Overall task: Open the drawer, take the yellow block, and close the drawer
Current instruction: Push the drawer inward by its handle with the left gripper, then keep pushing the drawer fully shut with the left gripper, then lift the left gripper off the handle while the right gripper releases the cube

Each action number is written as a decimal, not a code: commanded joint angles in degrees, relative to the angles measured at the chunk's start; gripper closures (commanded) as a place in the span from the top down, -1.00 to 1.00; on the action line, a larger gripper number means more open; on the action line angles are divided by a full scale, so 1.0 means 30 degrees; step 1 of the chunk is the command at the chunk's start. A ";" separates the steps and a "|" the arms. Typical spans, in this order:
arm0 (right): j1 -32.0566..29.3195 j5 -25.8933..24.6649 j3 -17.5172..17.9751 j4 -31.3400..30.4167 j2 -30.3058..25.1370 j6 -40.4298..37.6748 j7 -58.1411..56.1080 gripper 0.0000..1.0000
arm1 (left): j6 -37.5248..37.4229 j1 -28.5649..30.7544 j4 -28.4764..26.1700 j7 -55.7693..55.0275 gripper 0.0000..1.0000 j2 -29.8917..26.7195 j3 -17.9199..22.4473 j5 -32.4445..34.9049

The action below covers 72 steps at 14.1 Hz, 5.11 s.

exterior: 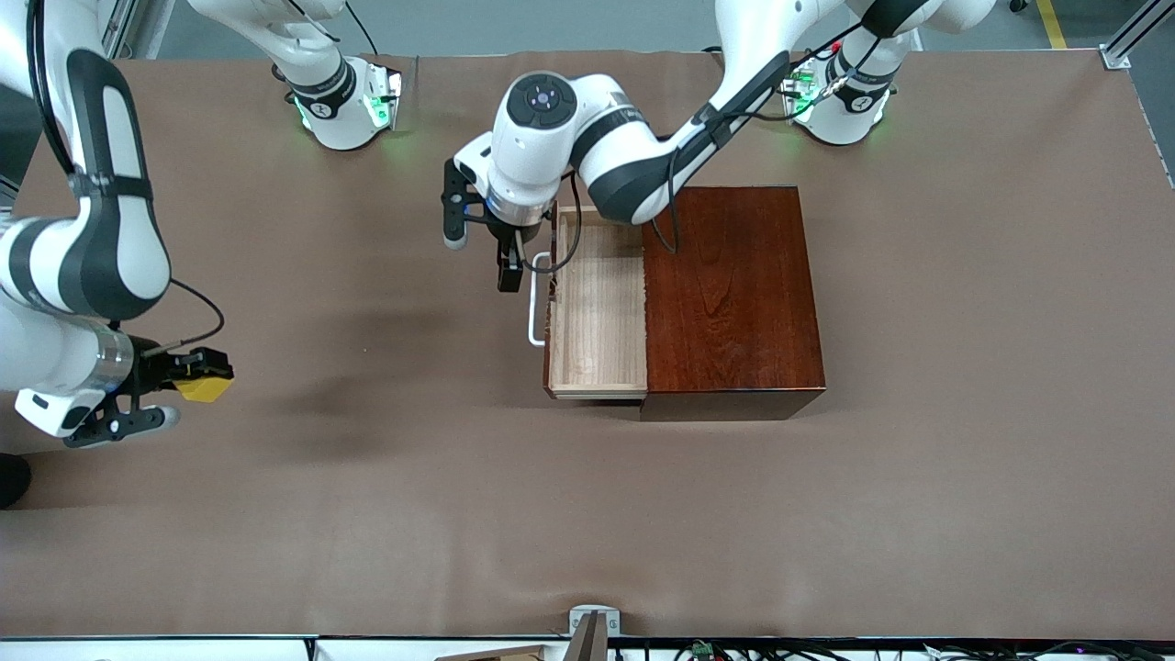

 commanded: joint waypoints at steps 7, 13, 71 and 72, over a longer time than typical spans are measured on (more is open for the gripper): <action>-0.0603 -0.0918 0.0382 0.0504 0.2150 0.0845 0.9267 -1.00 | -0.0251 -0.0256 0.0655 0.1592 1.00 0.1346 0.0916 0.1174; -0.0397 -0.0626 0.0441 0.0095 0.2648 0.0990 1.4313 -1.00 | -0.0630 -0.0285 0.0538 0.2099 1.00 0.1348 0.0916 0.1382; -0.0954 -0.0421 0.0441 -0.2221 0.1601 0.4455 0.9430 1.00 | -0.7890 0.2633 0.0980 -0.3205 1.00 -0.4327 0.1093 0.2149; -0.0895 -0.0421 0.0499 -0.2221 0.0870 0.3868 0.9166 1.00 | -0.9057 0.3427 0.0978 -0.3175 1.00 -0.5091 0.1034 0.1883</action>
